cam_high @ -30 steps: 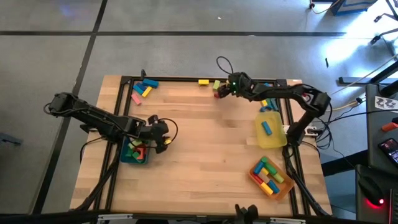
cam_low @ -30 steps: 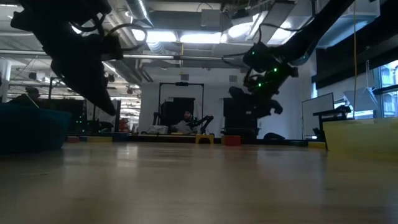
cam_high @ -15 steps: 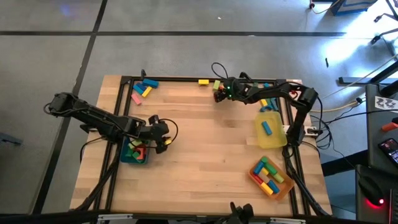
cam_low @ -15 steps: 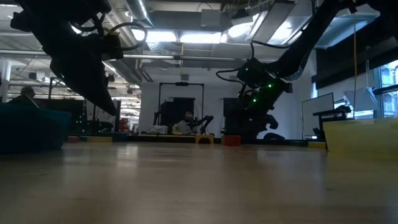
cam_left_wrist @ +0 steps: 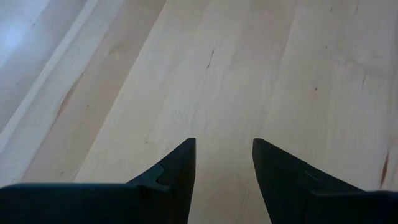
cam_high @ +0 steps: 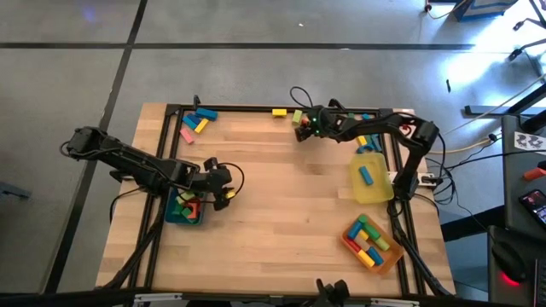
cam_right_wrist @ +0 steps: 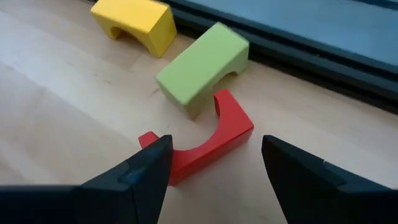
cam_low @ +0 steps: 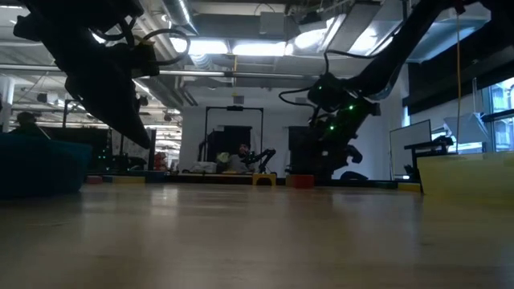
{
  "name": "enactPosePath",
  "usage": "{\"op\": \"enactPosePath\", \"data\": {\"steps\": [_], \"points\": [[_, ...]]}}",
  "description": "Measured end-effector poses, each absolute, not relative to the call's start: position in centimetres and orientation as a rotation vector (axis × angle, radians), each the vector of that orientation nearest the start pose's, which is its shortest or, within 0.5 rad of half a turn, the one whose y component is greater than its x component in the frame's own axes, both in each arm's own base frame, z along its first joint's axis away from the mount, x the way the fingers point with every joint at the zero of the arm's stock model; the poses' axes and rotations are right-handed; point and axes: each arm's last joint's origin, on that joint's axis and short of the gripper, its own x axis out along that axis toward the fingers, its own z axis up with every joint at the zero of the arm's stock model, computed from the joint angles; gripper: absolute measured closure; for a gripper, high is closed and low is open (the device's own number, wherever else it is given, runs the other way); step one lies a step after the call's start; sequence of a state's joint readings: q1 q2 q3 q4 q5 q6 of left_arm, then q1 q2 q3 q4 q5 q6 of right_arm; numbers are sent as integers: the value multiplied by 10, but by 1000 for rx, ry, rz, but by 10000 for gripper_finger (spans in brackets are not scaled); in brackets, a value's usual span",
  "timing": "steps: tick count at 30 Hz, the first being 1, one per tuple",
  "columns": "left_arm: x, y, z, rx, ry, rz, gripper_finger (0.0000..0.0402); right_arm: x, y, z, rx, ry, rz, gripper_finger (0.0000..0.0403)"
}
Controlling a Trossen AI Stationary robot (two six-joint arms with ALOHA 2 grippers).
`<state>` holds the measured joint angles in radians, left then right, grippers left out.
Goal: Sort blocks by size
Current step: Put the red arch block into the blue bin
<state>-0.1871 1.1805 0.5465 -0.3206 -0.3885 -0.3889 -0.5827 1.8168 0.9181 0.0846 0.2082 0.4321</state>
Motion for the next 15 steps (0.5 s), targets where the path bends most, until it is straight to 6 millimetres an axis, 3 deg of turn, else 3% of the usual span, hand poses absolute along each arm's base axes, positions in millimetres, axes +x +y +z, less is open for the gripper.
{"op": "enactPosePath", "data": {"steps": [8, 15], "points": [[206, -28, 174, -91, 854, 358, 259, 278, -190, 153, 569, 692, -913, 152], [208, -28, 175, -97, 836, 355, 259, 284, -194, 158, 587, 578, -926, 152]]}}
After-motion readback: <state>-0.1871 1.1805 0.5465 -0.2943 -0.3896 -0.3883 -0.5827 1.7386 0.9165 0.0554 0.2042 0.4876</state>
